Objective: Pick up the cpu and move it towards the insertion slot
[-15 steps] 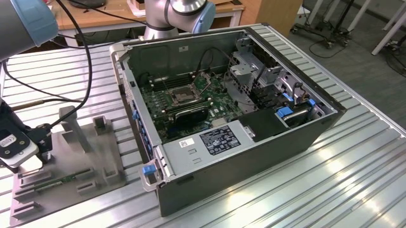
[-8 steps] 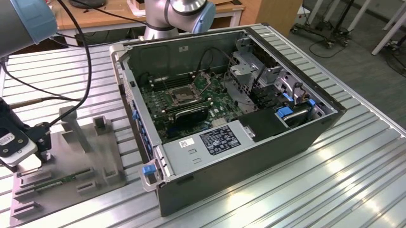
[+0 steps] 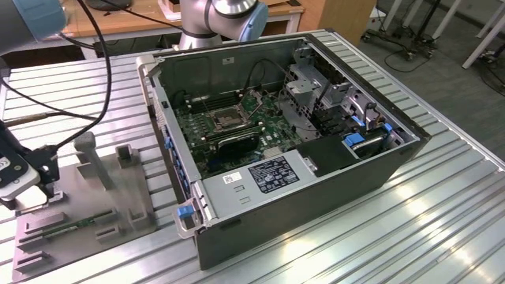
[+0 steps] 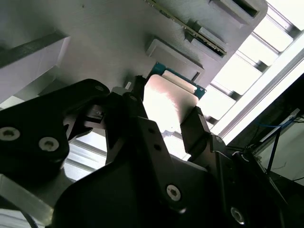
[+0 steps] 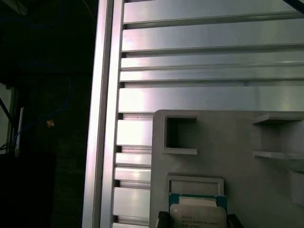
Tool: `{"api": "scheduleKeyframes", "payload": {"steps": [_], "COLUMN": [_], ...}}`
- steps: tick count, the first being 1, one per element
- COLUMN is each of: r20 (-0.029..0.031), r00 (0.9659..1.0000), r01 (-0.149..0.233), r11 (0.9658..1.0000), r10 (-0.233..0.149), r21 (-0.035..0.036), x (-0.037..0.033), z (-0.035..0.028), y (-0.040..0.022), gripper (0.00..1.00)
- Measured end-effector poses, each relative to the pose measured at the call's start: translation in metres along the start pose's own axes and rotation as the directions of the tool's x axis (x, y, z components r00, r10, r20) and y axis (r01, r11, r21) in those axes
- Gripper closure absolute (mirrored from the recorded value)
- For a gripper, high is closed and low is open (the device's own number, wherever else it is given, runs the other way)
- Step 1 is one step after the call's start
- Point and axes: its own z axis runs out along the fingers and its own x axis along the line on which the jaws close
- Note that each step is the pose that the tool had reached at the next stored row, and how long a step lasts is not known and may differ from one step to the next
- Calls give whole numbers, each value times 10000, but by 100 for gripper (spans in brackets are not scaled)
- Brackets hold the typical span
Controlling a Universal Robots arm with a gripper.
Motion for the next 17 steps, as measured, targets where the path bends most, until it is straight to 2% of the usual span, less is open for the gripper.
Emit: {"api": "scheduleKeyframes", "payload": {"steps": [9,17], "r20": [0,1], "r00": [10000,10000], "r01": [0,0], "r11": [10000,10000], "r10": [0,0], "r21": [0,0], "x": [-2,-3], "z": [-233,-351], "y": [9,14], "gripper": [45,45]}}
